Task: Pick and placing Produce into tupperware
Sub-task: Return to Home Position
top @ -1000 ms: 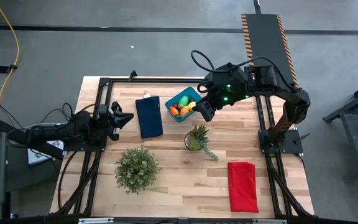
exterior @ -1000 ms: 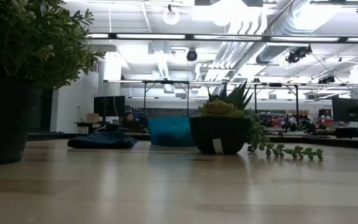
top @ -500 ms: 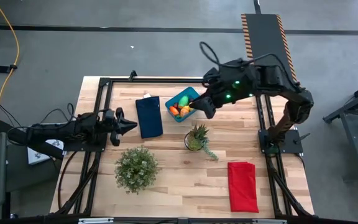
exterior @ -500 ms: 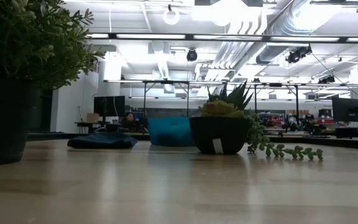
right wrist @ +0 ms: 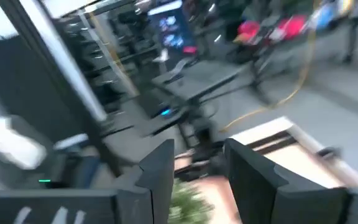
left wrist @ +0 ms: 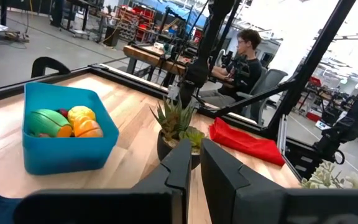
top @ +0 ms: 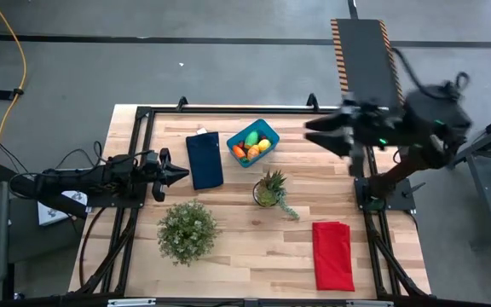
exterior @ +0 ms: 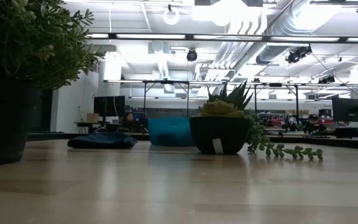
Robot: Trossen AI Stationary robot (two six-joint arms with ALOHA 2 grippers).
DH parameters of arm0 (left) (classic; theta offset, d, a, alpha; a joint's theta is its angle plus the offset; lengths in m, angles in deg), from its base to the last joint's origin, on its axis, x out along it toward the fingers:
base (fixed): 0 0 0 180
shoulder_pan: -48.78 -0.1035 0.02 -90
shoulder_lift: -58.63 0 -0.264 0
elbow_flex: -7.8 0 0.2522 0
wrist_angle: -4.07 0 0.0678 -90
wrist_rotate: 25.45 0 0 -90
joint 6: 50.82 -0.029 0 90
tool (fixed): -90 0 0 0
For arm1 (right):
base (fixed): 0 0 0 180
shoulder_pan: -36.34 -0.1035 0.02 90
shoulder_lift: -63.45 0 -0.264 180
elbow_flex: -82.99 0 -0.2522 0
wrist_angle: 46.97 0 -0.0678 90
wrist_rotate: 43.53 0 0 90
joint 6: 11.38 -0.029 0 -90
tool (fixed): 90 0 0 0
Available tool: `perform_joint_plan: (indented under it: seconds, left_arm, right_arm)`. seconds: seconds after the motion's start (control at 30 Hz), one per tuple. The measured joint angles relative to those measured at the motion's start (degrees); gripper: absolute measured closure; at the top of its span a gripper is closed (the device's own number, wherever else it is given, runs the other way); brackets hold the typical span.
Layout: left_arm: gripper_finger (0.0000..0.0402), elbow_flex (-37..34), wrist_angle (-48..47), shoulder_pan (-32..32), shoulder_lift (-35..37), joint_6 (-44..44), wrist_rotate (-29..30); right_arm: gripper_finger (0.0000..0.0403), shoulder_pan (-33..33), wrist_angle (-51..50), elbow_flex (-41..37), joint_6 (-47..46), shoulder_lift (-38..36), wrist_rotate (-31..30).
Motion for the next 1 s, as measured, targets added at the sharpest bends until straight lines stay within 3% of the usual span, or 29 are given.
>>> perform_joint_plan:
  seconds: [0.1,0.17,0.33,0.43,0.53,0.63,0.77,1.0]
  left_arm:
    - [0.0376,0.0,0.0,0.0,0.0,0.0,0.0]
    - [0.0376,0.0,0.0,0.0,0.0,0.0,0.0]
    - [0.0376,0.0,0.0,0.0,0.0,0.0,0.0]
    - [0.0376,0.0,0.0,0.0,0.0,0.0,0.0]
    - [0.0376,0.0,0.0,0.0,0.0,0.0,0.0]
    - [0.0376,0.0,0.0,0.0,0.0,0.0,0.0]
    - [0.0376,0.0,0.0,0.0,0.0,0.0,0.0]
    - [0.0376,0.0,0.0,0.0,0.0,0.0,0.0]
  right_arm:
    - [0.0269,-7.5,0.8,-3.5,5.3,-2.1,-13.4]
    - [0.0269,-10.4,1.9,-8.0,5.6,-3.6,-19.1]
    - [0.0269,-13.3,10.6,-26.0,4.4,-10.1,-19.4]
    - [0.0269,-12.5,23.1,-39.0,8.4,-16.3,-13.5]
    - [0.0269,-9.0,36.9,-51.1,13.1,-23.6,-0.5]
    - [0.0270,-4.7,44.6,-59.5,11.6,-30.7,11.3]
    - [0.0270,-0.3,45.1,-66.0,9.3,-37.0,24.6]
    - [0.0270,7.7,44.2,-74.4,12.6,-42.8,36.0]
